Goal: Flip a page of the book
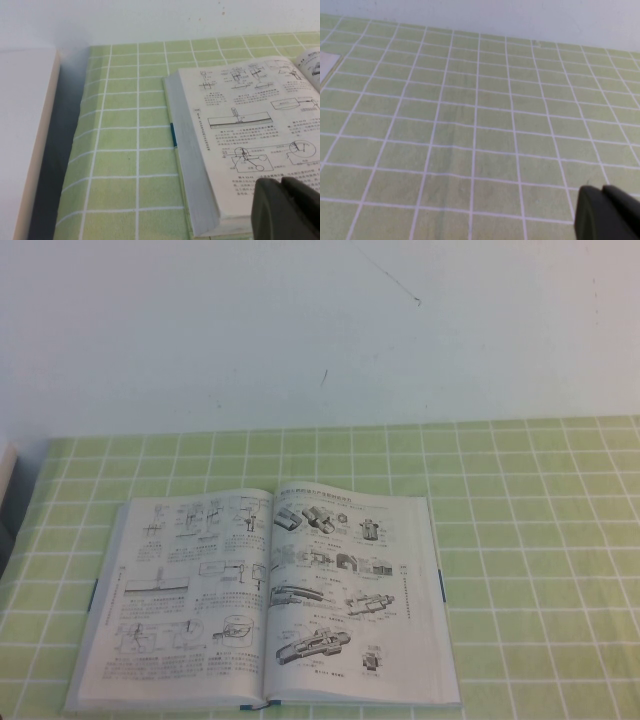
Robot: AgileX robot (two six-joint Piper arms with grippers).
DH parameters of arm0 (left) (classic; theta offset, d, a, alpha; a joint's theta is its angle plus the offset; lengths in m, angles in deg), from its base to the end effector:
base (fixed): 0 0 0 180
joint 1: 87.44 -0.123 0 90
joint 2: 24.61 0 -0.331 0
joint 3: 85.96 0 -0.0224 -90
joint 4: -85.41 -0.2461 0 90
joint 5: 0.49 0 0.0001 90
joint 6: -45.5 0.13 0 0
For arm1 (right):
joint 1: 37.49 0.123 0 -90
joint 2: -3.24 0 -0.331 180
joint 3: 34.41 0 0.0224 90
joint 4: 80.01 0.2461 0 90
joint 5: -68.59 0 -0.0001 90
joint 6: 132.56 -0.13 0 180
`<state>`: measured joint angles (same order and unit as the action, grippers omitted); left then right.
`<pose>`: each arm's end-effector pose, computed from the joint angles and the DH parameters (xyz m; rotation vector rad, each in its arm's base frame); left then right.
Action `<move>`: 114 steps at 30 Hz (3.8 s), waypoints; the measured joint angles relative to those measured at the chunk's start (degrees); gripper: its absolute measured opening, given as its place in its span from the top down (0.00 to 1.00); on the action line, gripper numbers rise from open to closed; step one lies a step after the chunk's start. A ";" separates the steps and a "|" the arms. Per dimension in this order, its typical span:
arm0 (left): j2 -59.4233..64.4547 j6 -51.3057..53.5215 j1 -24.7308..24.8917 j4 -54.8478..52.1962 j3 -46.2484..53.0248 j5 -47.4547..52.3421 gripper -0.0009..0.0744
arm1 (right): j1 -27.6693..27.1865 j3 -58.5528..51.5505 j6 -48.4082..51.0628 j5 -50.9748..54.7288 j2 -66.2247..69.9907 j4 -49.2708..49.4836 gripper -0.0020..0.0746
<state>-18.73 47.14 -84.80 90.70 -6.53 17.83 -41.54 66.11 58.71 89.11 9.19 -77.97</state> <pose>0.0403 -0.0056 0.1688 0.0089 1.8084 -0.1010 0.0393 -0.0012 0.1635 -0.0945 1.8492 -0.1516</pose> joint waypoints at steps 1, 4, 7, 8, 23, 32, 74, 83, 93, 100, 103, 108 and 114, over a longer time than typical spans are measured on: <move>0.00 0.00 0.00 0.11 0.00 0.00 0.99 | 0.00 0.00 0.00 0.00 0.00 0.00 0.98; 0.00 0.00 0.00 0.34 0.00 0.00 0.99 | 0.00 0.00 0.00 0.00 0.00 0.00 0.98; 0.00 0.00 0.00 0.42 0.00 0.00 0.99 | 0.00 0.00 0.00 0.00 0.00 0.00 0.98; 0.00 0.00 0.00 0.42 0.00 0.00 0.99 | 0.00 0.00 0.00 0.00 0.00 0.00 0.98; 0.00 0.00 0.00 1.98 0.22 -5.99 0.99 | 0.00 -0.54 0.00 -11.37 0.00 0.00 0.98; 0.00 -4.39 0.00 2.34 0.22 -30.64 0.99 | 0.00 -0.54 -4.66 -38.93 0.00 0.00 0.98; 35.37 5.79 0.00 22.82 -31.66 8.99 0.99 | 0.00 41.09 14.34 25.19 32.84 20.16 0.98; 60.16 36.73 0.00 47.80 -36.33 9.20 0.99 | 0.00 40.99 33.22 21.06 49.99 37.82 0.98; 79.55 41.32 0.00 49.56 -44.75 5.57 0.99 | 6.83 44.27 51.89 16.75 75.61 49.52 0.98; 86.94 44.14 0.00 49.84 -46.77 3.66 0.99 | 20.67 51.49 52.26 8.91 89.52 50.40 0.98; 88.57 44.59 0.00 50.13 -46.77 3.30 0.99 | 23.97 55.01 52.26 7.65 94.55 49.98 0.96; 89.85 45.51 0.00 51.35 -46.86 3.62 0.99 | 25.50 59.90 50.97 7.51 102.27 49.72 0.74; 93.04 44.60 0.00 51.72 -47.20 3.77 0.99 | 25.50 65.47 45.14 8.75 109.01 49.64 0.45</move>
<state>74.31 91.74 -84.80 142.41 -53.73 21.60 -16.04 131.58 103.85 97.86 118.20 -28.33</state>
